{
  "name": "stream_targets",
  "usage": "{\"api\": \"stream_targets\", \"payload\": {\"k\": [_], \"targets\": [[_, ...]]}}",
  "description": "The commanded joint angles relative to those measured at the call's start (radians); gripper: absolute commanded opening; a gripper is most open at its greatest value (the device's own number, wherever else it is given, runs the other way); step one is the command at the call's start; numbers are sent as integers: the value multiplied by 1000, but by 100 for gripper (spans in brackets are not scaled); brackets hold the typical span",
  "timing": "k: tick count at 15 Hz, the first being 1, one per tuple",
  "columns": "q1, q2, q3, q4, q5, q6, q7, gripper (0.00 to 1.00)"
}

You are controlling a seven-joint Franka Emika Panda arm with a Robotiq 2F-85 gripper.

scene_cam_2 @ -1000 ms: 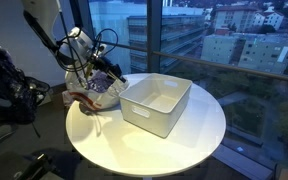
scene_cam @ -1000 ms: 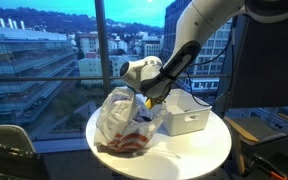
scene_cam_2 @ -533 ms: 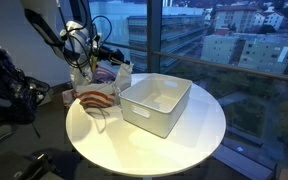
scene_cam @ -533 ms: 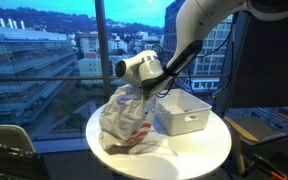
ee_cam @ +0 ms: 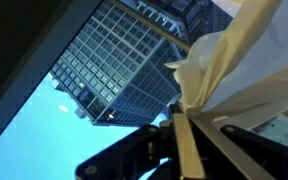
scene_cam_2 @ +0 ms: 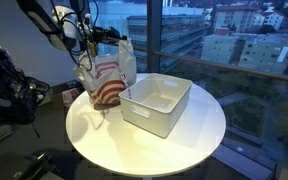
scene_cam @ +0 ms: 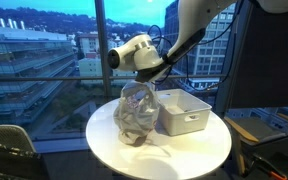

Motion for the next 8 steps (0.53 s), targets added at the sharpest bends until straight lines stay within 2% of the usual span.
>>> {"api": "stream_targets", "payload": {"k": [1,7,8], "targets": [[-20,-47,38,-7,-61,-48,50,3],[-98,-12,68,5,0,11,11,6],[-112,-21,85,-4,39,28,-8,29]]}}
